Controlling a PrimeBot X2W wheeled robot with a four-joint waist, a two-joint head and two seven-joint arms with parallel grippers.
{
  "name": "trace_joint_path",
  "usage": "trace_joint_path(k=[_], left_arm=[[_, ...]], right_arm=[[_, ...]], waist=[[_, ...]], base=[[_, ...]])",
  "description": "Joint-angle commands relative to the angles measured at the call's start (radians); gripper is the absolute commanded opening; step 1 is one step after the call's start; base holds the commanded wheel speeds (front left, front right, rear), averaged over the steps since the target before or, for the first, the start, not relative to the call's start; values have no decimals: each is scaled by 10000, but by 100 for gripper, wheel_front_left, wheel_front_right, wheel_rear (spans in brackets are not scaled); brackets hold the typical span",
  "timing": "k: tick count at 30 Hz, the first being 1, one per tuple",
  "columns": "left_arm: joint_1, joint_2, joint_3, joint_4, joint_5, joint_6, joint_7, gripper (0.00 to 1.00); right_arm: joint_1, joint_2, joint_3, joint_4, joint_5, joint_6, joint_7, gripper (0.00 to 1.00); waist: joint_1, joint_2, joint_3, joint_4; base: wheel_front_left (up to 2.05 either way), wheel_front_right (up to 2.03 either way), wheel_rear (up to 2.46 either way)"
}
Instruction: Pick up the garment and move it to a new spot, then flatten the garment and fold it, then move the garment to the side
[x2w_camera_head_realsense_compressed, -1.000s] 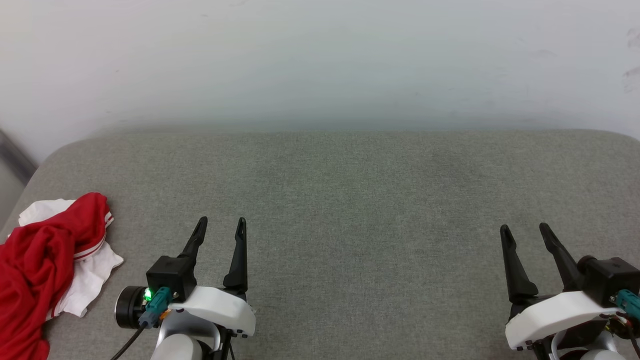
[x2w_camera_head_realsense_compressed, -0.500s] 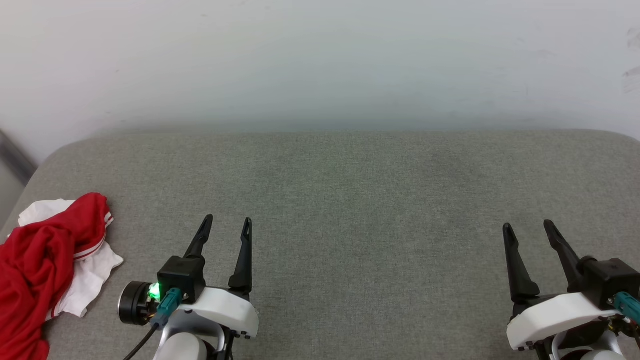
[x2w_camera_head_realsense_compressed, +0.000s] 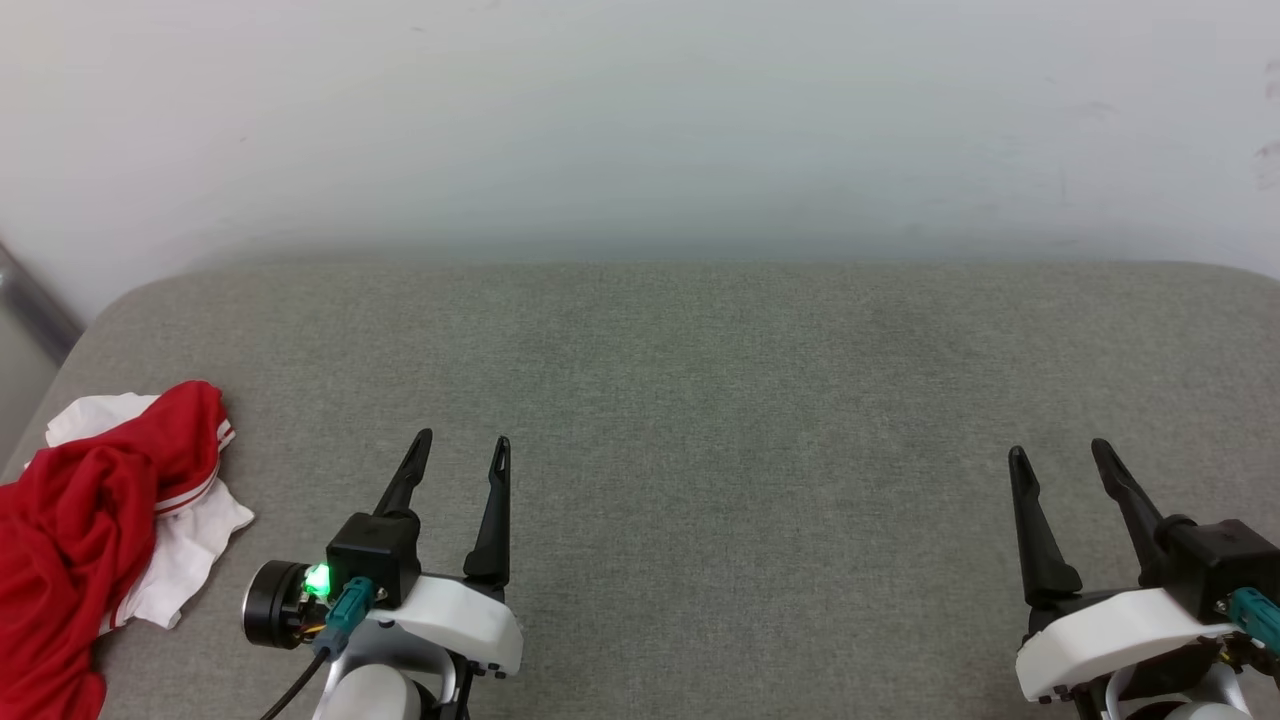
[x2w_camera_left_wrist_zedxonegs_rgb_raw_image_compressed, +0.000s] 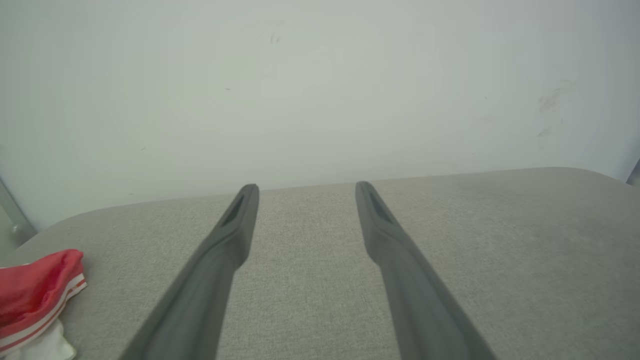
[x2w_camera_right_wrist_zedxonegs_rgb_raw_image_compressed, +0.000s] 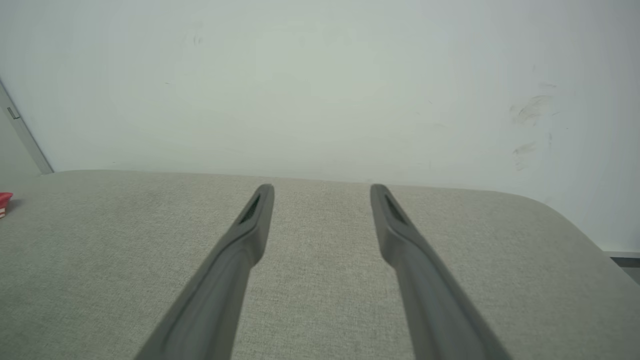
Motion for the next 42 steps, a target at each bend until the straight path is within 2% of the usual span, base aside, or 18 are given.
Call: trace_joint_path(k=[1, 10, 23, 29, 35, 42], left_arm=[[-127, 1, 43, 18, -10, 16, -27, 100], [-172, -28, 222, 40, -129, 44, -27, 100], [-207, -73, 754, 117, -330, 229, -27, 100], [-153, -52, 989, 187, -355, 210, -27, 100], [-90, -36, 1182, 166, -371, 177, -27, 100], [-192, -60, 1337, 84, -337, 203, -27, 100]], right_arm=[[93, 32, -4, -46, -36, -1, -8, 100], [166, 33, 65, -181, -99, -1, 30, 100], [-41, 27, 332, -396, -163, -1, 122, 100], [-171, 26, 655, -339, -292, -1, 158, 100], [-302, 16, 778, -286, -312, -1, 127, 100], [-398, 8, 843, -235, -322, -1, 164, 100]], waist=[[0, 0, 3, 16], [0, 0, 40, 720], [0, 0, 119, 2930], [0, 0, 181, 3744], [0, 0, 242, 4251], [0, 0, 313, 4458]], base=[[0, 0, 0], [0, 0, 0], [0, 0, 0], [0, 0, 0], [0, 0, 0], [0, 0, 0]])
